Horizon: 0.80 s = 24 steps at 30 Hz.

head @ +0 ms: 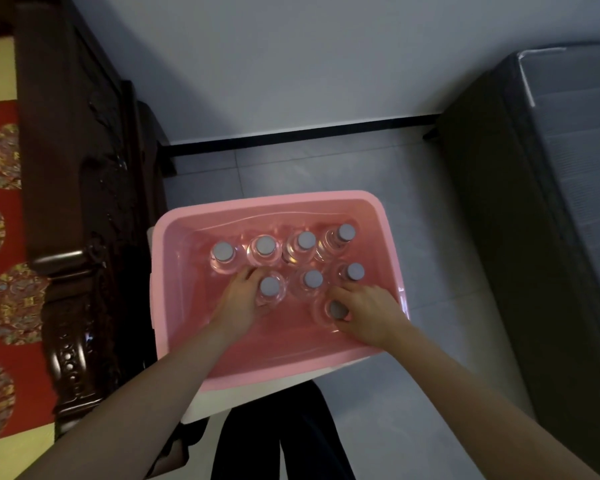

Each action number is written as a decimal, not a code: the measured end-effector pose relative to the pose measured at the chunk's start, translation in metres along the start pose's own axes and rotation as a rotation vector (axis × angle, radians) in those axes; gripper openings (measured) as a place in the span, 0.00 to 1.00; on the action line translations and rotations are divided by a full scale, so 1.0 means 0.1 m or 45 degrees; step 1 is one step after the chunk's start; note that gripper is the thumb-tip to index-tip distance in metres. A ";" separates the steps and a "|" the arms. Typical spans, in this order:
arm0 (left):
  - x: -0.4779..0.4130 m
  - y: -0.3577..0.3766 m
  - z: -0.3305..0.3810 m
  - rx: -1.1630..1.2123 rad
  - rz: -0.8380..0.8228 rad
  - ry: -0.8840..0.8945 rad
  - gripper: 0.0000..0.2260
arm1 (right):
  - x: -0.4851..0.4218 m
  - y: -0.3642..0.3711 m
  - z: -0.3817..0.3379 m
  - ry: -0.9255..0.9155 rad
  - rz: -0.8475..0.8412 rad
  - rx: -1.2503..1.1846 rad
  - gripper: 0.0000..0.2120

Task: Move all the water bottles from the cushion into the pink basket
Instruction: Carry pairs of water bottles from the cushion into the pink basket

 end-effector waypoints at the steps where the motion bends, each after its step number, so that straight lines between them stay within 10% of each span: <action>1: -0.01 -0.05 0.02 -0.011 -0.018 0.000 0.32 | 0.01 -0.03 -0.02 0.004 0.032 -0.024 0.14; 24: -0.03 -0.27 0.28 -0.086 -0.012 0.244 0.16 | 0.03 -0.05 -0.14 0.120 -0.068 -0.073 0.07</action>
Point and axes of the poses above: each hand's wrist, its own x-axis away from the middle knuckle, its own y-axis out of the palm, z = x × y, the point moved 2 cm from there along -x, towards the middle knuckle, and after that the axes turned 11 degrees about z, right-handed, at the moved point
